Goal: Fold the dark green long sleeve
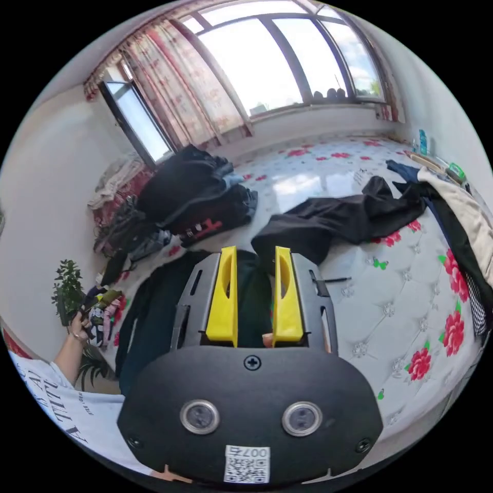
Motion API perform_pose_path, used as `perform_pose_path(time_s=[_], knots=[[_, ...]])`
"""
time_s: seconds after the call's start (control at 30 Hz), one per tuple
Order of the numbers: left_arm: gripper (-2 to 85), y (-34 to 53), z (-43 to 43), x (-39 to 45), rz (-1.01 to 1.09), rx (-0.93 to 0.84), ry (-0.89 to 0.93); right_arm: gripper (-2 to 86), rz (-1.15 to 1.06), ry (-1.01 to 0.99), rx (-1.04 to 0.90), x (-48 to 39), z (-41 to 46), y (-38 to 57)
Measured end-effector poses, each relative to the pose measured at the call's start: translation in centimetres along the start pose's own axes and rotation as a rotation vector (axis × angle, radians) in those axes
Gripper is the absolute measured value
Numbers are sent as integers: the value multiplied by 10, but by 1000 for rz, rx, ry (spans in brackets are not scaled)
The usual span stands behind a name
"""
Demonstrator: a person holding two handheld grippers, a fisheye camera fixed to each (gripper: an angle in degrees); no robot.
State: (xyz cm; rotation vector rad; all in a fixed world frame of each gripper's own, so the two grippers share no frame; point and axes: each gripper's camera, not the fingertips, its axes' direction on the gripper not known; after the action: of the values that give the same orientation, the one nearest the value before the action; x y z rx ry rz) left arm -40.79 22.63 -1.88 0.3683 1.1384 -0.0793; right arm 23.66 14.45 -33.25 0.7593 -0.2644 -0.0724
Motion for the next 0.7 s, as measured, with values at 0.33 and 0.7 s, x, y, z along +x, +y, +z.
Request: perform_pose_path(time_s=[0.33,0.7], knots=[[62,122,77,43,-69,-354,-97,93,-226,77,-244,13,233,-51],[63,149,117,52,-82,-509,-200,62,-178,654,-402,153,274,-10]])
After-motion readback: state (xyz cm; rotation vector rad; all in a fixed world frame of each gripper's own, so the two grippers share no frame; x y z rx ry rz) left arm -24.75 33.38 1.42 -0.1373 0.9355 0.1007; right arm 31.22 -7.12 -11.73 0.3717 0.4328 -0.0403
